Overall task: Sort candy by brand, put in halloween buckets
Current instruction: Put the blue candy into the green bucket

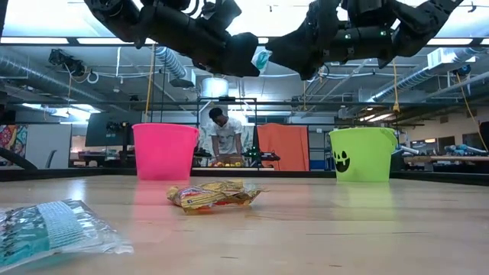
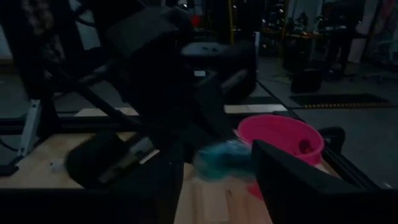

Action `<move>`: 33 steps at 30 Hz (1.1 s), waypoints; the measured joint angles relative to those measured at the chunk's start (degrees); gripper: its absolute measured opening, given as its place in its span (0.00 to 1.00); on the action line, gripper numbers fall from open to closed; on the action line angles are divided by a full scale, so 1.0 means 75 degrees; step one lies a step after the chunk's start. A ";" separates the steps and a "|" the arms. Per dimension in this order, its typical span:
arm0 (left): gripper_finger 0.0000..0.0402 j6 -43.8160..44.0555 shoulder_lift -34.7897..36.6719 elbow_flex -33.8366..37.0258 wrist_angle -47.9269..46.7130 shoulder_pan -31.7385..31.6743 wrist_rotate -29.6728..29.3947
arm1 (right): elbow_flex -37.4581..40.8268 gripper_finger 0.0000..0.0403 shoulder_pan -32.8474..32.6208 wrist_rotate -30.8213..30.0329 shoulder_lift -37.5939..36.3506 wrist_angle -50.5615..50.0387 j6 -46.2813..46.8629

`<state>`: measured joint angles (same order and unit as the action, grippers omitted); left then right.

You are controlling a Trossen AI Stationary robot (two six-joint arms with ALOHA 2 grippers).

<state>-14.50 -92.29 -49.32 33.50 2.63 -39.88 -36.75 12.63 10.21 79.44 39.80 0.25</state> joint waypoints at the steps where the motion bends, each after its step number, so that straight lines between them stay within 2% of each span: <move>1: 0.00 -0.0011 0.0000 0.0000 0.0000 0.0000 0.0000 | 0.0000 0.52 0.0041 -0.0011 0.0000 -0.0028 0.0000; 6: 0.00 -0.0019 -0.0002 0.0000 0.0010 0.0000 -0.0015 | 0.0000 0.54 0.0246 0.0004 0.0000 0.0010 0.0166; 12: 0.00 -0.0035 -0.0003 0.0006 0.0390 -0.0003 -0.0043 | 0.0000 0.49 0.0221 0.0062 0.0006 -0.0060 0.0338; 17: 0.00 -0.0032 -0.0003 0.0006 0.0642 -0.0006 0.0138 | 0.0000 0.36 0.0127 0.0024 0.0009 0.0081 0.0265; 25: 0.00 -0.0032 -0.0003 0.0008 0.0616 -0.0009 0.0204 | -0.0006 0.04 0.0116 0.0106 0.0009 0.0210 0.0006; 33: 0.06 -0.0032 -0.0003 0.0009 0.0629 -0.0003 0.0212 | -0.0006 0.01 0.0029 0.0048 0.0009 0.0176 -0.0094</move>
<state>-14.74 -92.31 -49.25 38.22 2.61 -38.28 -36.80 12.84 10.57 79.50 41.12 -0.45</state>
